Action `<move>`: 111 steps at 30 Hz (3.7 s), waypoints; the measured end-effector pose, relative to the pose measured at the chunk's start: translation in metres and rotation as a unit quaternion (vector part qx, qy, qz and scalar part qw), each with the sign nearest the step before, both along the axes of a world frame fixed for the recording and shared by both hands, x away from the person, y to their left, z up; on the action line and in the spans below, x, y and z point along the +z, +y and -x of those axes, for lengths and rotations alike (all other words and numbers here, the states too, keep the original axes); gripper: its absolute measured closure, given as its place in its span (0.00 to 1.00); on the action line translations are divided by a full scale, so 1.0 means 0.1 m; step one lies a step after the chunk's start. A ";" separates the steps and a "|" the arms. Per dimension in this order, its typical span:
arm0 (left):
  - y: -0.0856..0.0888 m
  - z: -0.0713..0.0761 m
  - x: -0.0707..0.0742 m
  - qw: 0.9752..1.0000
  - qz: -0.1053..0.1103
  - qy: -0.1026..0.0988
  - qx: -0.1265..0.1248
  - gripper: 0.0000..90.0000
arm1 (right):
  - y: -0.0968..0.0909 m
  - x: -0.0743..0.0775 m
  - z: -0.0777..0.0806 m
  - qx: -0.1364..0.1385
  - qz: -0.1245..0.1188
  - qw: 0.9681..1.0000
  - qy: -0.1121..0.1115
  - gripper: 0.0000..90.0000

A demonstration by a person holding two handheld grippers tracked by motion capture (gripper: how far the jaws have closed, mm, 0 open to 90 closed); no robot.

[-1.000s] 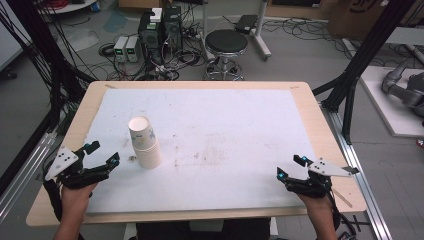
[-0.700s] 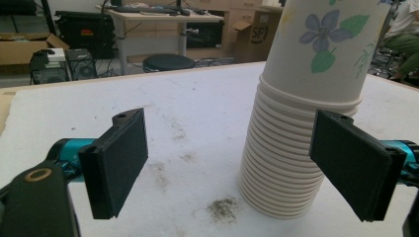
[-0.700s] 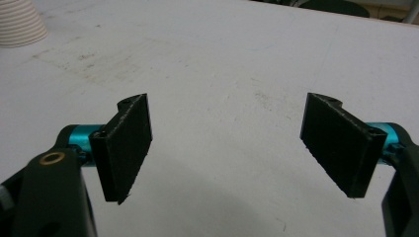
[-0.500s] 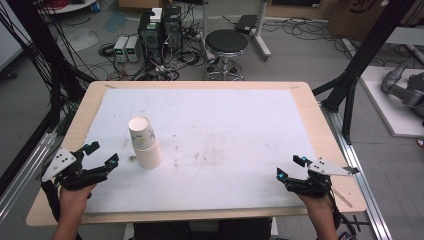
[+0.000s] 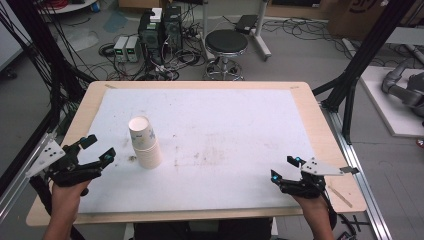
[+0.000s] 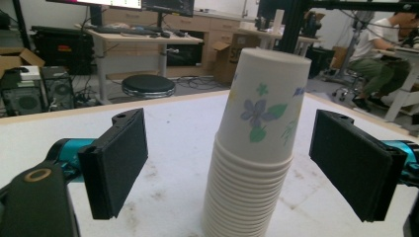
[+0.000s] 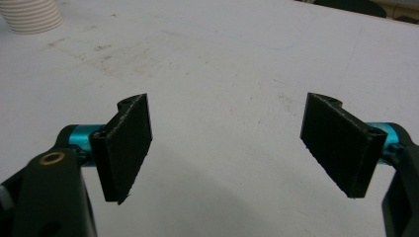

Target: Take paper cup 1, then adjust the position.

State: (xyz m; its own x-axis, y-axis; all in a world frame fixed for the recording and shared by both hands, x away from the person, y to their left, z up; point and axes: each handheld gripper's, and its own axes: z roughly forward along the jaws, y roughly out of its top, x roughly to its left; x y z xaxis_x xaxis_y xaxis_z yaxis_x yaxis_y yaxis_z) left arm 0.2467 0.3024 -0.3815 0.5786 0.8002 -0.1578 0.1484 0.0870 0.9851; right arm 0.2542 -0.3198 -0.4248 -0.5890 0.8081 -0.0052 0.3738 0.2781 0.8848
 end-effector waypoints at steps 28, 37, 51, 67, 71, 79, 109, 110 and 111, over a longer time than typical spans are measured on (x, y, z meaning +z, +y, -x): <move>-0.69 -0.56 0.52 0.994 -0.073 0.044 -0.069 0.16 | 0.04 0.03 0.05 0.004 -0.004 1.000 -0.004 0.23; -0.77 -0.71 0.38 0.991 -0.087 0.073 -0.065 0.24 | 0.03 0.01 0.04 0.002 -0.003 1.000 -0.001 0.23; -0.73 -0.70 0.51 0.994 -0.077 0.050 -0.062 0.38 | 0.04 0.01 0.05 0.005 -0.003 1.000 0.000 0.23; -0.86 -0.58 1.25 0.995 -0.044 -0.038 -0.080 0.39 | 0.04 0.03 0.05 0.006 -0.010 1.000 -0.002 0.23; -0.96 -0.59 1.29 0.993 -0.035 -0.038 -0.108 0.39 | 0.06 0.04 0.04 0.009 -0.012 1.000 -0.003 0.23; -1.36 -0.62 1.15 0.984 -0.039 -0.025 -0.172 0.39 | 0.12 0.05 0.00 0.020 -0.019 1.000 -0.004 0.23; -1.92 -0.69 0.59 0.971 -0.049 0.010 -0.234 0.39 | 0.47 0.17 -0.09 0.119 -0.033 0.992 0.006 0.23; -1.92 -0.69 0.59 0.971 -0.049 0.010 -0.234 0.39 | 0.49 0.18 -0.09 0.126 -0.034 0.991 0.008 0.23; -1.93 -0.68 0.57 0.970 -0.049 0.012 -0.236 0.39 | 0.51 0.19 -0.09 0.132 -0.035 0.991 0.008 0.23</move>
